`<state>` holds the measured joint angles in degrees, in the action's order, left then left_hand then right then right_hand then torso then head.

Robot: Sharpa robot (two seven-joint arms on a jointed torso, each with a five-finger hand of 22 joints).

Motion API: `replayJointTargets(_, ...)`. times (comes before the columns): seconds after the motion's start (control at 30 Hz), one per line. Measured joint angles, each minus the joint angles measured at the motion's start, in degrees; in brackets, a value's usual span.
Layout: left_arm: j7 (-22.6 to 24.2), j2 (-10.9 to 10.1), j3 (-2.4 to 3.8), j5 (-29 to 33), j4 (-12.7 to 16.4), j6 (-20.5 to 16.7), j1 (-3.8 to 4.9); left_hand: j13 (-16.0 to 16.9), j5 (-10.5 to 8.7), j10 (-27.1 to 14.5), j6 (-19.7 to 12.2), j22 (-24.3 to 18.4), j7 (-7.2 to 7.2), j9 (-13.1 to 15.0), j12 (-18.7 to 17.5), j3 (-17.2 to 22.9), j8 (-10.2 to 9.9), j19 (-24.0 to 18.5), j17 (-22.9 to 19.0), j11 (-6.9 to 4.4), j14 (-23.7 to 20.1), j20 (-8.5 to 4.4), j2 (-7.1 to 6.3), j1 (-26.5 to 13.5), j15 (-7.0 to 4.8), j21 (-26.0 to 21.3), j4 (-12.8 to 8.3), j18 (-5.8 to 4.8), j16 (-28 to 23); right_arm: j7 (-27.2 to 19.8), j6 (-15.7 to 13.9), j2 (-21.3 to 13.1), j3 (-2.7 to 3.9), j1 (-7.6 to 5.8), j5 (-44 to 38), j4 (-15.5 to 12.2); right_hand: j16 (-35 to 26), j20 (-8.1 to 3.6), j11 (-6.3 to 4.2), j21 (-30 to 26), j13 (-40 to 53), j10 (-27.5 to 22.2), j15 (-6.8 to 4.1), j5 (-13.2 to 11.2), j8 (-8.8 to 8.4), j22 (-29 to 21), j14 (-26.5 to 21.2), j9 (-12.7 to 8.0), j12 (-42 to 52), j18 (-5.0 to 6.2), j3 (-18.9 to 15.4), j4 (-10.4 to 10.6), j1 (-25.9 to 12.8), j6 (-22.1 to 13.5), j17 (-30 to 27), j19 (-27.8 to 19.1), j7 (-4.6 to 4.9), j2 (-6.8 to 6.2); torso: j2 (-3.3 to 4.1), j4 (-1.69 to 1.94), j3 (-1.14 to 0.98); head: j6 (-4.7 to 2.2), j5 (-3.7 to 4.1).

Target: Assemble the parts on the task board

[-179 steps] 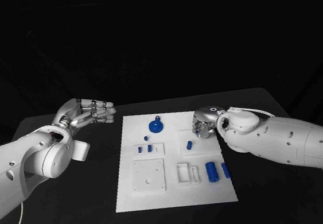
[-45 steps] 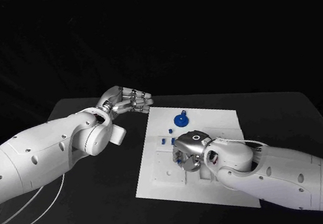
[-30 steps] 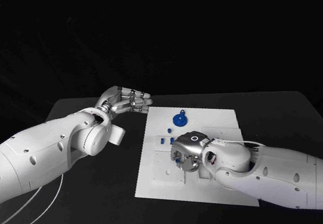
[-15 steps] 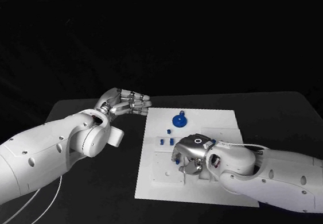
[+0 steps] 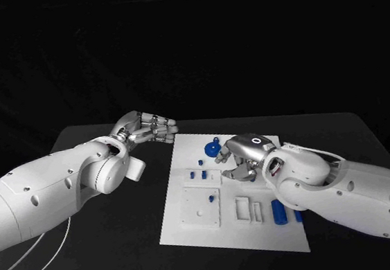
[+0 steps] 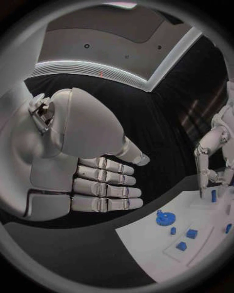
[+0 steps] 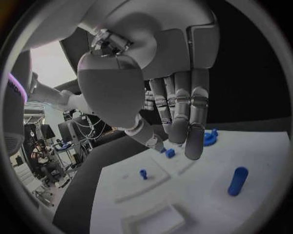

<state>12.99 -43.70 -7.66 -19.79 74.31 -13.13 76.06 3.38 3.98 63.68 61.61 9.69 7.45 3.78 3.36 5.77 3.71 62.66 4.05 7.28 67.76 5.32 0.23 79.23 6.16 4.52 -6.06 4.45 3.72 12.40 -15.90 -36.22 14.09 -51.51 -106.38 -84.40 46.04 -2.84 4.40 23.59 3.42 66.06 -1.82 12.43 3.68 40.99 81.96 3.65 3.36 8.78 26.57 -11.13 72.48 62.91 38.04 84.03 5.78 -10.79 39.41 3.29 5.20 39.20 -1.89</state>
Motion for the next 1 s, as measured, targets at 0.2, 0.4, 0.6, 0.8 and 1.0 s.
replayJointTargets(0.2,0.07,0.03,0.0,0.0,-0.49,-0.01,-0.05,0.0,0.0,0.0,0.0,0.0,0.0,0.0,0.0,0.0,0.0,0.0,0.0,0.0,0.0,0.0,0.0,0.0,0.0,0.0,0.0,0.0,0.0,-0.27,-0.63,-3.65,4.32,0.33,2.97,-2.29,0.39,0.01,0.0,0.02,0.0,0.4,0.12,0.67,0.0,0.24,0.18,0.0,0.0,-0.03,-1.13,0.31,0.0,0.13,0.34,0.01,0.12,0.0,-0.15,-0.26,-0.03,-0.05,0.37)
replayJointTargets(0.4,0.1,0.16,0.01,0.0,-0.68,-0.01,-0.07,0.0,0.0,0.0,0.0,0.01,0.0,0.0,0.0,0.0,0.0,0.0,0.0,0.0,0.0,0.0,0.0,0.0,0.0,0.0,0.0,0.0,0.0,-0.1,0.42,-7.23,5.42,0.39,4.98,-2.35,0.39,0.01,0.42,0.02,0.0,-0.02,0.12,0.67,0.0,0.24,0.19,0.01,-0.01,-0.2,-4.36,0.96,0.1,0.12,0.4,0.01,0.11,0.1,-0.29,-0.34,0.08,0.17,0.92)
replayJointTargets(0.6,0.11,0.31,0.0,0.0,-0.67,-0.01,-0.07,0.0,0.0,0.0,0.0,-0.12,0.0,0.0,0.0,-0.15,0.0,0.0,0.0,0.0,0.0,0.0,0.0,0.0,0.0,0.0,0.15,0.0,0.0,0.51,2.99,-8.3,5.47,0.42,5.84,-0.82,0.4,0.01,-0.31,-0.31,0.0,0.71,0.12,-5.43,-0.01,-0.16,0.19,0.01,-0.01,-0.35,-13.64,5.48,0.84,-0.14,0.5,0.01,-0.57,1.12,-0.21,-0.35,0.04,-0.18,1.1)
replayJointTargets(0.8,0.13,0.44,-0.02,0.0,-0.67,-0.02,-0.12,0.0,0.0,0.0,0.0,-0.12,0.0,0.0,0.0,-0.15,0.0,0.0,0.0,0.0,0.0,0.0,0.0,0.0,0.0,0.0,0.15,0.0,0.0,0.92,5.11,-7.61,3.45,0.52,6.03,0.6,0.4,0.01,-0.05,-0.39,0.01,0.0,0.12,-5.77,-0.02,-0.66,0.19,0.01,-0.01,-0.38,-17.23,7.42,2.72,-0.45,0.5,0.01,-0.88,1.36,-0.2,-0.32,-0.04,-0.21,1.14)
replayJointTargets(1.0,0.17,0.46,-0.04,0.0,-0.6,-0.02,-0.22,0.0,0.0,0.0,0.0,-0.22,0.0,0.0,0.0,-0.15,0.0,0.0,0.0,0.0,0.0,0.0,0.0,0.0,0.0,0.0,0.15,0.0,0.0,1.14,6.72,-7.0,1.82,0.74,5.98,1.68,0.4,0.01,0.31,-0.39,0.01,-0.34,0.11,-5.77,-0.02,-0.82,0.18,0.01,-0.01,-0.39,-17.23,7.42,2.95,-0.58,0.5,0.01,-0.93,1.14,-0.18,-0.25,0.02,-0.02,1.16)
